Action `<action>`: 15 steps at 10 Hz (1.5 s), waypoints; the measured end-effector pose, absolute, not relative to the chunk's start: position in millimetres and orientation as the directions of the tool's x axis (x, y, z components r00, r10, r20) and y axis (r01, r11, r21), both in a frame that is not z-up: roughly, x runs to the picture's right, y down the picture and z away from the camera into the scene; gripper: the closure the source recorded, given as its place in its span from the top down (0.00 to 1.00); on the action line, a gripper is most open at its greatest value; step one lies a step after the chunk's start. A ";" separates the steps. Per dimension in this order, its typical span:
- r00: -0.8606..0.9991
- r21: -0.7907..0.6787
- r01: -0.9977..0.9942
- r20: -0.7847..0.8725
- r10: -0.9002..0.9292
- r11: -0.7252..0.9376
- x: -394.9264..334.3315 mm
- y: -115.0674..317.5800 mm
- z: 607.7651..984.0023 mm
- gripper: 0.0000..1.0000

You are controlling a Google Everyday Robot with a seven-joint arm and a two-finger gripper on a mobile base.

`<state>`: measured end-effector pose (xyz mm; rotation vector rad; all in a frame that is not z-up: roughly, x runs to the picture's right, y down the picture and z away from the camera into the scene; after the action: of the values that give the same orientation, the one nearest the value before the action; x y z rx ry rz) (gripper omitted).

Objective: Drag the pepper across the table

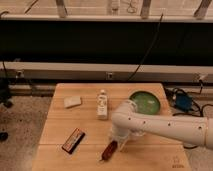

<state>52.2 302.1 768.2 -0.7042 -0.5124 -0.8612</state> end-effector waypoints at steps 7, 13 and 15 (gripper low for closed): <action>0.504 -0.277 0.850 0.673 -0.541 0.447 34.5 288.6 751.8 0.00; 0.450 -0.197 0.875 0.666 -0.594 0.442 17.4 282.4 757.7 0.00; 0.435 -0.179 0.881 0.668 -0.603 0.437 12.0 281.6 762.5 0.00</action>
<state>12.0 281.6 762.5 -0.5626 -0.5664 -0.9865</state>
